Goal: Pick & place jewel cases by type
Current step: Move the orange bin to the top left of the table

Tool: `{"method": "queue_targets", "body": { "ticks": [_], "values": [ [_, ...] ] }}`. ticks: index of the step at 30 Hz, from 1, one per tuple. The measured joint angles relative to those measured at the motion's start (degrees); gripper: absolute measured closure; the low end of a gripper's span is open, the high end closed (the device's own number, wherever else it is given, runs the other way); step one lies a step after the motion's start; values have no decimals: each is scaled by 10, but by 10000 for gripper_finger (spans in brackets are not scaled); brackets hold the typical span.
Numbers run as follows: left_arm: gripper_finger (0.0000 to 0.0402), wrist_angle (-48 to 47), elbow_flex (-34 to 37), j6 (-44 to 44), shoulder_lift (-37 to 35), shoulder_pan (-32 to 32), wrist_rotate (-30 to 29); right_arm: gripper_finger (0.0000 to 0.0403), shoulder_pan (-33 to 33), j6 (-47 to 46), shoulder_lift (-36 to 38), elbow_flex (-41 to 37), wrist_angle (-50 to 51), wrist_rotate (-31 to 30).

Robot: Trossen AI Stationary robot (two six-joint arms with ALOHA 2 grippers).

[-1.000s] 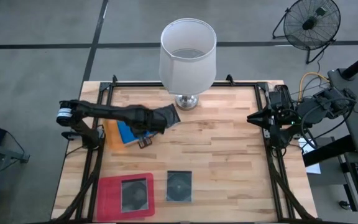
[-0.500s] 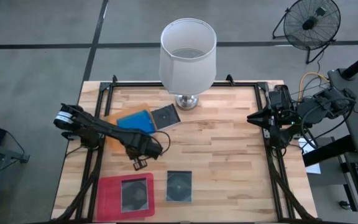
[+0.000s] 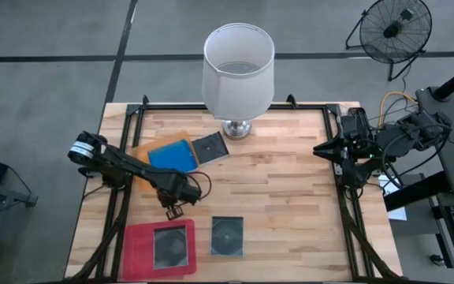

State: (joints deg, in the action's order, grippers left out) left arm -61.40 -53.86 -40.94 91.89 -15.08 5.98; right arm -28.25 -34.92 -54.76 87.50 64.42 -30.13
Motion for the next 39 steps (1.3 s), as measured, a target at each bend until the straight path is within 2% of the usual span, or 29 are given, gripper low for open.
{"method": "queue_targets", "body": {
  "ticks": [5, 9, 18, 39],
  "values": [
    [402, -7, 41, 7, 0, 4, -11, 346, 0, -10, 0, 0, 0, 0],
    [402, -46, 55, 6, 0, 15, -58, 346, 0, -11, -1, 0, 0, 0],
    [402, -52, 69, 33, 0, 69, -141, 346, 0, -18, -1, 0, -3, -14],
    [402, -50, 89, 195, 0, 312, -296, 346, 0, -31, -1, 0, -3, -16]
  ]
}}
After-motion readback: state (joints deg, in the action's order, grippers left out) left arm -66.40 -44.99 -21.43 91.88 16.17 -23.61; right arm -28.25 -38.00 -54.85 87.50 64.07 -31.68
